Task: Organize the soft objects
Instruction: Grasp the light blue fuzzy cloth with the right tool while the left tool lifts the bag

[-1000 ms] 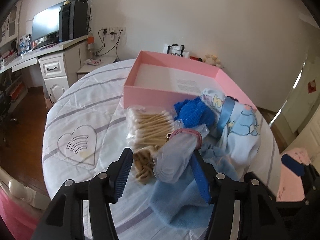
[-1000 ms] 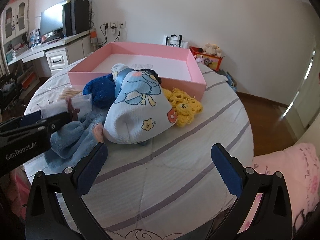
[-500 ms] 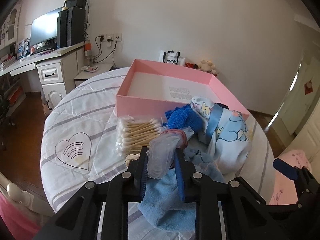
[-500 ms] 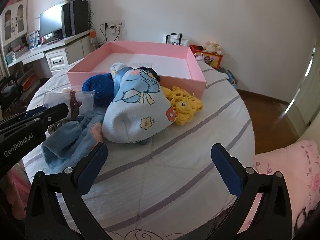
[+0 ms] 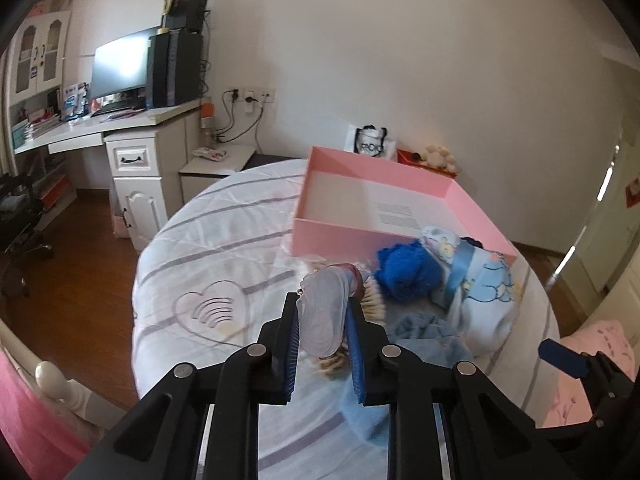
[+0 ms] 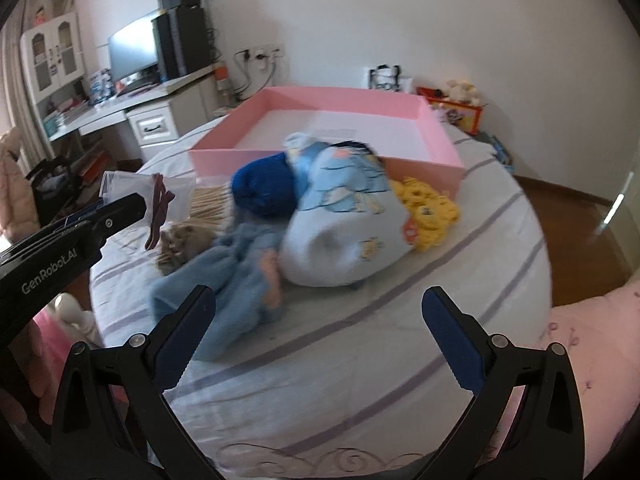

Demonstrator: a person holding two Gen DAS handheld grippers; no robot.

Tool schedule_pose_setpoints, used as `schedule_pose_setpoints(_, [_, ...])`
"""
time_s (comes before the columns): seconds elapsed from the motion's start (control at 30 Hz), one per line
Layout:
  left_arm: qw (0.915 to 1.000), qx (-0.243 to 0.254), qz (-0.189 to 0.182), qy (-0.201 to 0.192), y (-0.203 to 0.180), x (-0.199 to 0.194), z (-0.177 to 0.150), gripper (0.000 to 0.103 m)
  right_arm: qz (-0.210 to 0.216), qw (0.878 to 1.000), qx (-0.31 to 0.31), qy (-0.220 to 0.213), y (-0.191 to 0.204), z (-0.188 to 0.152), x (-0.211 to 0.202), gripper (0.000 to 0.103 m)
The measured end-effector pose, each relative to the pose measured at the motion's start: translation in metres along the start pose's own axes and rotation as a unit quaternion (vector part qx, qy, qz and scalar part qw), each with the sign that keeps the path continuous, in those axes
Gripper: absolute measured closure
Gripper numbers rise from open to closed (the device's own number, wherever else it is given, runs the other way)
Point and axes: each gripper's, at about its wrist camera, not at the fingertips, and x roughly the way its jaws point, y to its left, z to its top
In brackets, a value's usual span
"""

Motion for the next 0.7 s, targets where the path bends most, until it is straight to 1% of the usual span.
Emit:
schedule_pose_setpoints(0.17, [0.9999, -0.010, 0.000, 0.002, 0.012, -0.007, -0.006, 0.085, 0.028, 0.999, -0.020, 0.022, 0.022, 0.003, 0.014, 0.001])
schedule_pose_setpoints(0.23, [0.9999, -0.013, 0.001, 0.003, 0.017, -0.007, -0.008, 0.085, 0.037, 0.998, -0.028, 0.032, 0.030, 0.003, 0.021, 0.005])
schedule_pose_setpoints(0.3, [0.9998, -0.018, 0.002, 0.007, 0.022, -0.006, -0.009, 0.085, 0.046, 0.998, -0.033, 0.043, 0.038, 0.002, 0.030, 0.005])
schedule_pose_setpoints(0.43, [0.9996, -0.022, 0.005, 0.020, 0.030, 0.004, -0.010, 0.084, 0.045, 0.996, -0.038, 0.068, 0.049, 0.002, 0.052, 0.006])
schedule_pose_setpoints(0.47, [0.9994, -0.026, 0.008, 0.023, 0.032, 0.008, -0.010, 0.081, 0.045, 0.996, -0.038, 0.071, 0.050, 0.003, 0.056, 0.006])
schedule_pose_setpoints(0.5, [0.9992, -0.028, 0.009, 0.026, 0.034, 0.011, -0.009, 0.080, 0.045, 0.996, -0.037, 0.073, 0.051, 0.002, 0.058, 0.007])
schedule_pose_setpoints(0.57, [0.9990, -0.030, 0.009, 0.032, 0.036, 0.019, -0.008, 0.078, 0.048, 0.995, -0.036, 0.077, 0.050, 0.002, 0.065, 0.017])
schedule_pose_setpoints(0.63, [0.9988, -0.030, 0.012, 0.036, 0.035, 0.026, -0.007, 0.074, 0.054, 0.995, -0.033, 0.072, 0.051, 0.004, 0.068, 0.030])
schedule_pose_setpoints(0.67, [0.9985, -0.033, 0.017, 0.041, 0.035, 0.031, -0.006, 0.074, 0.057, 0.995, -0.033, 0.069, 0.051, 0.006, 0.067, 0.035])
schedule_pose_setpoints(0.7, [0.9983, -0.034, 0.017, 0.044, 0.035, 0.035, -0.006, 0.074, 0.061, 0.995, -0.033, 0.067, 0.050, 0.006, 0.066, 0.045])
